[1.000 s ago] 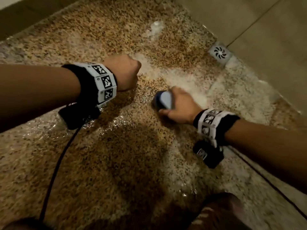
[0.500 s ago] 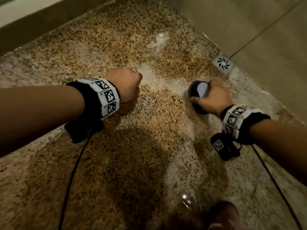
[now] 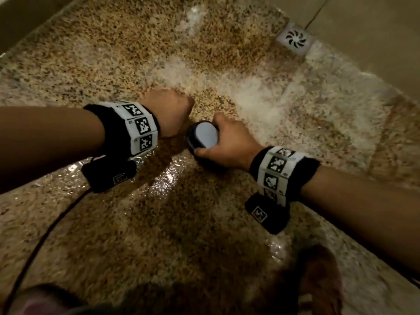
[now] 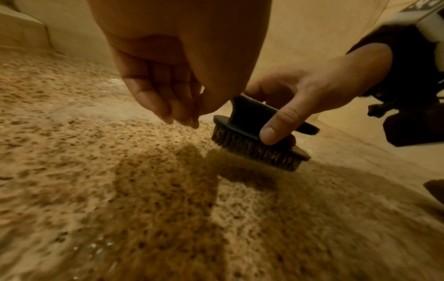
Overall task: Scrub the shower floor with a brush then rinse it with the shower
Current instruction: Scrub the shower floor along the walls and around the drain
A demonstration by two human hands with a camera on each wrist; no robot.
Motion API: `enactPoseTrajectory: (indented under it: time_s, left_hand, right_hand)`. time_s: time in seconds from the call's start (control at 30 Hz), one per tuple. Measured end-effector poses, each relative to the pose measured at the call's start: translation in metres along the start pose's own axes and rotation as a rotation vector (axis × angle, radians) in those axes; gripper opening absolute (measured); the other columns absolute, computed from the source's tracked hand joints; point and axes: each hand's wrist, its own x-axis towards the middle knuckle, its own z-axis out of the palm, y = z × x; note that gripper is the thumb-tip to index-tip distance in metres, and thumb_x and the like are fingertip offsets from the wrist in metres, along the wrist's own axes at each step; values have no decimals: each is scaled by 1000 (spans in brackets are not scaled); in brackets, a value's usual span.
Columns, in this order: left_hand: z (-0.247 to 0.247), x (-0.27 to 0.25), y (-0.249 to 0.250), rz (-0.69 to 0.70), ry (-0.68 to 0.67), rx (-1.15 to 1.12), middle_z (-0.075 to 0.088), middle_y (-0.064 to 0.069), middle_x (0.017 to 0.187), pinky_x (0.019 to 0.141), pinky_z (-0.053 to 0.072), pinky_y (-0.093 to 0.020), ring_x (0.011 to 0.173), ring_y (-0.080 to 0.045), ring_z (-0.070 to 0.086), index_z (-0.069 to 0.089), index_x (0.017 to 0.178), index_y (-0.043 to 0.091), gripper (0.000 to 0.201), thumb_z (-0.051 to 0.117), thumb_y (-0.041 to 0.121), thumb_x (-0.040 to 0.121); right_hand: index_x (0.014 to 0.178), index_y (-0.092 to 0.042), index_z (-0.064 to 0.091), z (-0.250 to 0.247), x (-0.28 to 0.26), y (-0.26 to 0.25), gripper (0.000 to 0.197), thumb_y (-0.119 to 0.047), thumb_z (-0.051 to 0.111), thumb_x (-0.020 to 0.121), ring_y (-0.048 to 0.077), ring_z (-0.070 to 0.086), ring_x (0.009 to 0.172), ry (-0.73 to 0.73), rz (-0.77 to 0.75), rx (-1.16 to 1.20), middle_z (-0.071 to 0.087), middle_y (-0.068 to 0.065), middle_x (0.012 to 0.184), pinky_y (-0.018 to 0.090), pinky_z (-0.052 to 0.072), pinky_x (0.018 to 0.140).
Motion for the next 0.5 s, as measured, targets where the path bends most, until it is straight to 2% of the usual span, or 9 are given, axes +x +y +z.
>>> enactPoseTrajectory:
  time_s: [0.07, 0.13, 0.2, 0.23, 0.27, 0.33, 0.37, 0.43, 0.5]
  left_hand:
    - [-2, -7, 3, -15, -1, 7, 64, -23, 91, 59, 37, -32, 77, -34, 58, 55, 109, 5, 29, 51, 28, 92]
    - [-3, -15, 10, -30, -6, 42, 63, -21, 89, 58, 38, -33, 72, -31, 54, 53, 107, 4, 29, 49, 30, 93]
    - [0, -23, 19, -26, -39, 61, 63, -22, 89, 60, 41, -34, 78, -34, 59, 53, 104, 4, 35, 46, 36, 95]
    - [2, -28, 23, -14, -67, 64, 63, -22, 90, 62, 44, -35, 81, -35, 61, 54, 103, 4, 37, 44, 39, 96]
    - [5, -33, 29, -1, -92, 65, 63, -21, 90, 64, 47, -36, 80, -34, 61, 53, 103, 5, 38, 42, 41, 96]
    - [7, -44, 42, 22, -119, 83, 63, -18, 88, 64, 46, -35, 74, -30, 55, 51, 104, 7, 37, 40, 41, 97]
    - [6, -47, 49, 35, -123, 94, 63, -17, 88, 62, 43, -33, 73, -28, 52, 50, 104, 7, 36, 39, 40, 98]
    - [2, -48, 60, 47, -124, 103, 63, -16, 92, 60, 37, -31, 79, -30, 57, 49, 106, 7, 35, 38, 40, 98]
    - [0, -40, 63, 43, -93, 106, 63, -17, 96, 61, 37, -31, 87, -32, 61, 49, 106, 6, 35, 39, 39, 98]
  right_hand:
    - [109, -18, 45, 18, -22, 0, 59, -51, 77, 72, 17, 55, 84, -30, -43, 38, 56, -1, 99, 22, 40, 59]
    - [113, -16, 50, 41, -47, 1, 61, -50, 78, 70, 21, 59, 92, -142, -158, -16, 60, 3, 106, 25, 46, 69]
    - [115, -15, 53, 51, -61, 10, 60, -46, 78, 71, 25, 59, 97, -264, -253, -114, 60, 7, 110, 31, 48, 76]
    - [115, -16, 54, 48, -59, 17, 56, -43, 78, 71, 26, 58, 98, -263, -278, -125, 59, 7, 109, 31, 46, 78]
    - [111, -20, 56, 36, -54, 29, 51, -42, 78, 71, 25, 57, 97, -215, -246, -108, 59, 4, 105, 29, 45, 76]
    - [96, -32, 54, -4, -32, 63, 39, -40, 79, 68, 21, 58, 91, -55, -64, -81, 58, -3, 94, 24, 42, 68]
    - [93, -31, 52, -29, -20, 82, 41, -40, 80, 65, 23, 58, 90, 26, 29, -130, 57, -2, 93, 24, 39, 67]
    - [104, -19, 50, -67, -8, 109, 53, -41, 80, 65, 30, 57, 92, 117, 178, -291, 55, 6, 97, 29, 38, 68]
    - [109, -13, 49, -70, -16, 108, 56, -40, 79, 69, 30, 55, 90, 111, 138, -298, 51, 6, 96, 30, 37, 67]
